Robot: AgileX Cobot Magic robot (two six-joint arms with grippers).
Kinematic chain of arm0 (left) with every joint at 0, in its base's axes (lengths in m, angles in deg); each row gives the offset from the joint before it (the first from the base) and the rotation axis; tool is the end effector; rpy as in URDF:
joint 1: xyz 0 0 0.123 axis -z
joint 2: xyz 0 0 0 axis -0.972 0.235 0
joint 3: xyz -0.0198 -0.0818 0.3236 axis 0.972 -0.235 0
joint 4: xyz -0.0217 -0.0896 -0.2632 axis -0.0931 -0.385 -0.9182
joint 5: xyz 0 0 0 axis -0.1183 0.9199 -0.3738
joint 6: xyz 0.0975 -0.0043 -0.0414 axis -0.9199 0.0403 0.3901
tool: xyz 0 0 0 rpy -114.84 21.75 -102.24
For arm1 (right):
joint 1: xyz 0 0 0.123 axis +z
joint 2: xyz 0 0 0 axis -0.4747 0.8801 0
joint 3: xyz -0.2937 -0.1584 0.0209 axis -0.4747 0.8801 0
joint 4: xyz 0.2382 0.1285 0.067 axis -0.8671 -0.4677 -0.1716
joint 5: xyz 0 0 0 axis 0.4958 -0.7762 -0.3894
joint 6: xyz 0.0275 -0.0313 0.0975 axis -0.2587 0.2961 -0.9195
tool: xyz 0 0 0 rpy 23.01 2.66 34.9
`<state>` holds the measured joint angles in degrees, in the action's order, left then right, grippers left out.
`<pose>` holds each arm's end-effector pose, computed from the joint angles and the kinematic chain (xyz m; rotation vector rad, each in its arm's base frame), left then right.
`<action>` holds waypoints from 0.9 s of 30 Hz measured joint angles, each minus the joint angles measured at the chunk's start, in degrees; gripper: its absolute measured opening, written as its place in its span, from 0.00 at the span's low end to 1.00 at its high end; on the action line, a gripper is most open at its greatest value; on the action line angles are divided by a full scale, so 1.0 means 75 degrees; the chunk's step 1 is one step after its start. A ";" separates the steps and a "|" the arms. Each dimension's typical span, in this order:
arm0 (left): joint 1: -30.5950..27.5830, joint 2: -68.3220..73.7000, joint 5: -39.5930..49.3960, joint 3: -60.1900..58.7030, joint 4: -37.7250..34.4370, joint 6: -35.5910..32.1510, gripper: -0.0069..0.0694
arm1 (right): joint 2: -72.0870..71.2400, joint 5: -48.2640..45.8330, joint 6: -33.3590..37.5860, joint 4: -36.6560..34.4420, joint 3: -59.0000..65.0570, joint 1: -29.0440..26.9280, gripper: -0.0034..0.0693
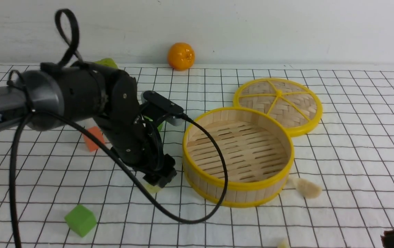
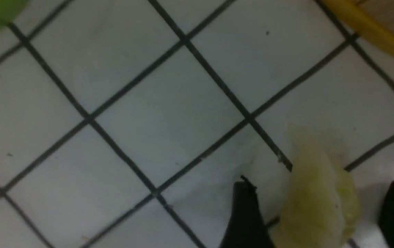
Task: Put the dumplings into the steamer on the table with the white tablecloth.
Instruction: 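Reach for and grasp a dumpling on the table with the left gripper, then place the dumpling into the bamboo steamer basket with the left gripper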
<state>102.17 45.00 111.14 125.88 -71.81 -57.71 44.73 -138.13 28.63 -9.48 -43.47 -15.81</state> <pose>0.4049 -0.1968 0.1788 0.9664 2.6284 -0.0649 0.0966 0.0736 0.3631 -0.6999 2.2780 0.6179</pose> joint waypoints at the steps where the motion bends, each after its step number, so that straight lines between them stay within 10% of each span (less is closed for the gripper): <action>1: 0.0000 0.0000 0.0019 0.0018 0.0000 0.0007 0.63 | 0.0000 0.0000 -0.0006 0.0000 0.0000 0.0000 0.04; 6: 0.0000 -0.0113 0.0593 0.0364 0.0036 0.0466 0.32 | 0.0000 0.0000 -0.0006 0.0000 0.0000 0.0000 0.05; 27: 0.1588 0.2535 0.1076 0.5933 -0.0155 0.4101 0.35 | 0.0000 0.0137 -0.0006 -0.0035 0.0000 0.0000 0.07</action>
<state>114.08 64.02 119.21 170.38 -72.97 -26.95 44.73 -137.10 28.59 -9.74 -43.47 -15.81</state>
